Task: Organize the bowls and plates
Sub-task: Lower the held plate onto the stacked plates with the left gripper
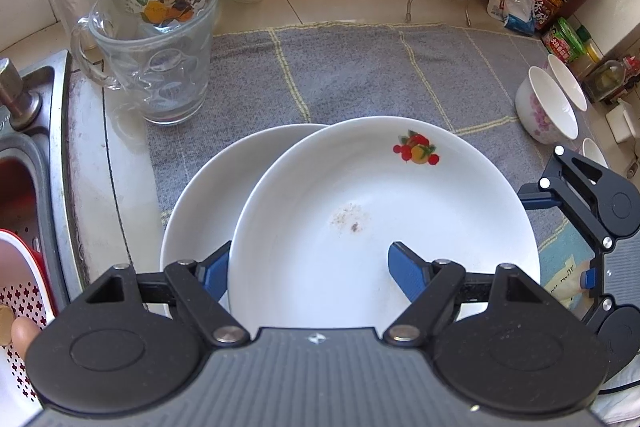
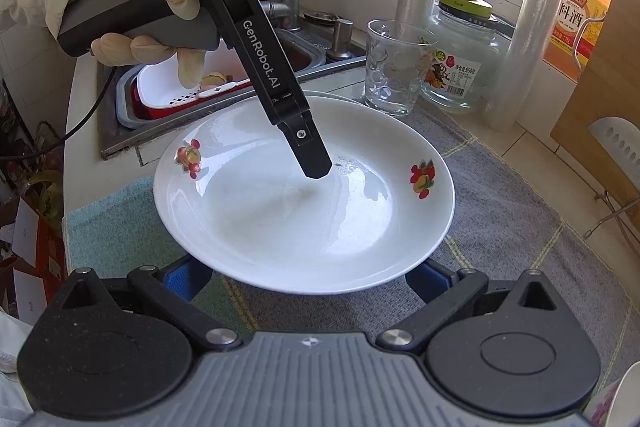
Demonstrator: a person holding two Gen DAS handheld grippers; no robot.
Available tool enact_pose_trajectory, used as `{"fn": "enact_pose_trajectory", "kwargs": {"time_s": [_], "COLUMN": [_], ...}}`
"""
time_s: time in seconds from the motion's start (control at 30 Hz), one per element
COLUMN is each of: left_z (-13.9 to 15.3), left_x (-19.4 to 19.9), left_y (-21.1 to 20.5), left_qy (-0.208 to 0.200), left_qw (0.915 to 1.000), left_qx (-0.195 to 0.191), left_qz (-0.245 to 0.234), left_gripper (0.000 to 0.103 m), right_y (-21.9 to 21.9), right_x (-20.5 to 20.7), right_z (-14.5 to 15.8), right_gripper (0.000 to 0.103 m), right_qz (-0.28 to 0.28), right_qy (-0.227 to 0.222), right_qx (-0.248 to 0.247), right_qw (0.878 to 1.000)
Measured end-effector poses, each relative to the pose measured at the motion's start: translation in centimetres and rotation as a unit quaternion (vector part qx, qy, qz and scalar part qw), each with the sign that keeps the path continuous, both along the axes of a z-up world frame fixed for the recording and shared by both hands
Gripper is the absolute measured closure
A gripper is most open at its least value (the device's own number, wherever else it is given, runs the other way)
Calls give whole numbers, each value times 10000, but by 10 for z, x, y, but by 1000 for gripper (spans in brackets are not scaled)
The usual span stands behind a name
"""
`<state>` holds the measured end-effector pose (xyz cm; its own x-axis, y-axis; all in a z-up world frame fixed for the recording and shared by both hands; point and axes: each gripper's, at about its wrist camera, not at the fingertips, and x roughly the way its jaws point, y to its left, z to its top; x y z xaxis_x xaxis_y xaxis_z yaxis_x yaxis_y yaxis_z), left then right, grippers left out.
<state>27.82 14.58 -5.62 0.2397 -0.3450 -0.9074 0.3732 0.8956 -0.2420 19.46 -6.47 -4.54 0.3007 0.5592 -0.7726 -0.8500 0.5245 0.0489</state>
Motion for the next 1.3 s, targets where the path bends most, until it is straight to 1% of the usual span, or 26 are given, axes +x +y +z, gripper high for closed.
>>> {"fn": "enact_pose_trajectory", "kwargs": {"time_s": [0.2,0.4,0.57,0.67,0.93,1.1,1.3], "left_z": [-3,-3,-6,-7,1,3,10], "left_x": [4,8,11,10,9,9,4], "left_y": [2,2,3,5,8,14,15], "left_qy": [97,100,226,214,68,-8,-238], "left_qw": [9999,9999,9995,9995,9996,9997,9991], "left_qx": [35,133,221,218,263,225,353], "left_qz": [15,-24,-7,2,-4,54,-17], "left_gripper": [24,24,23,23,23,23,22], "right_y": [2,2,1,1,5,9,12], "right_x": [0,1,1,1,2,2,3], "right_z": [-1,0,0,0,-1,-3,-6], "right_gripper": [0,0,0,0,0,0,0], "right_qz": [51,56,85,83,70,38,-60], "right_qy": [7,41,21,41,17,-3,-90], "right_qx": [-18,-2,46,90,34,-21,-194], "right_qw": [10000,10000,10000,9999,10000,10000,9998]}}
